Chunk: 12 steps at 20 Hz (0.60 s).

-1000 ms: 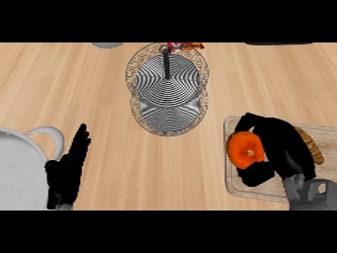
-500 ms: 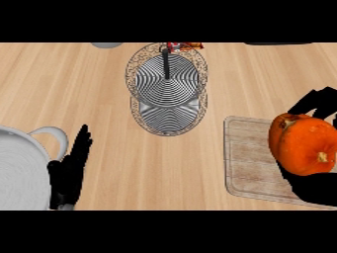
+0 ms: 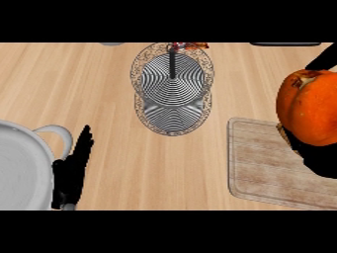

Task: Pick the squash from the cutting board and place it in the tiered basket

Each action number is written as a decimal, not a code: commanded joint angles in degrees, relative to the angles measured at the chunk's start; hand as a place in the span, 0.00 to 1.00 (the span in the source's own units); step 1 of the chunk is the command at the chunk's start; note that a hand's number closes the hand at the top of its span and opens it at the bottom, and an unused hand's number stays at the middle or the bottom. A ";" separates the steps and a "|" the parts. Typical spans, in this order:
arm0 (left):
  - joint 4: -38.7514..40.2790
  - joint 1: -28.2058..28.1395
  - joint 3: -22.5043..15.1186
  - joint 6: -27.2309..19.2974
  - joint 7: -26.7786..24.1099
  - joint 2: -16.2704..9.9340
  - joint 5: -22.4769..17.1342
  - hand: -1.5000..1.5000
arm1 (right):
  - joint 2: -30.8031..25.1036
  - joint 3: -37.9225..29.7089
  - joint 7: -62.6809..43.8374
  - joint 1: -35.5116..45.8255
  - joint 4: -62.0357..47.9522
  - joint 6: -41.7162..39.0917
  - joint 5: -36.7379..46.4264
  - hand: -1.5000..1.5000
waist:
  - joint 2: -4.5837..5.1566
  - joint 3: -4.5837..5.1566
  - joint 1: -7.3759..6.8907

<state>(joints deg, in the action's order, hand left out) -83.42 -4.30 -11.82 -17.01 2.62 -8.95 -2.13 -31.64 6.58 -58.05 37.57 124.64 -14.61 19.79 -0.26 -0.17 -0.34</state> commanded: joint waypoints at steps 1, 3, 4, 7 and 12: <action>5.08 -1.48 2.71 3.52 -3.87 -2.99 -1.07 0.50 | 2.01 0.65 -8.79 10.23 -5.14 -2.19 -0.20 1.00 | 0.22 0.33 -0.40; 3.86 0.07 2.15 1.61 -2.68 -1.26 0.01 0.50 | 3.69 0.93 -5.00 12.77 -13.06 -0.82 2.39 1.00 | 0.30 0.27 -0.53; 1.17 -1.10 1.52 2.25 -0.20 -1.89 -0.40 0.50 | 3.93 0.60 0.19 12.79 -18.88 0.93 4.23 1.00 | 0.43 0.23 -1.03; 5.30 0.57 1.40 0.60 -2.21 0.05 1.53 0.50 | 5.93 0.71 0.60 17.05 -23.93 -0.13 4.69 1.00 | 0.39 0.24 -0.42; 6.16 1.82 1.97 1.20 -2.86 0.51 1.62 0.50 | 11.59 2.91 6.03 23.45 -36.52 2.37 8.47 1.00 | 0.46 0.23 -0.68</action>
<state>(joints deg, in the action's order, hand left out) -79.95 -3.33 -9.94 -15.61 0.32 -9.35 -1.24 -23.31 8.72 -54.40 56.09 97.13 -13.22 26.16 0.01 -0.09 -1.01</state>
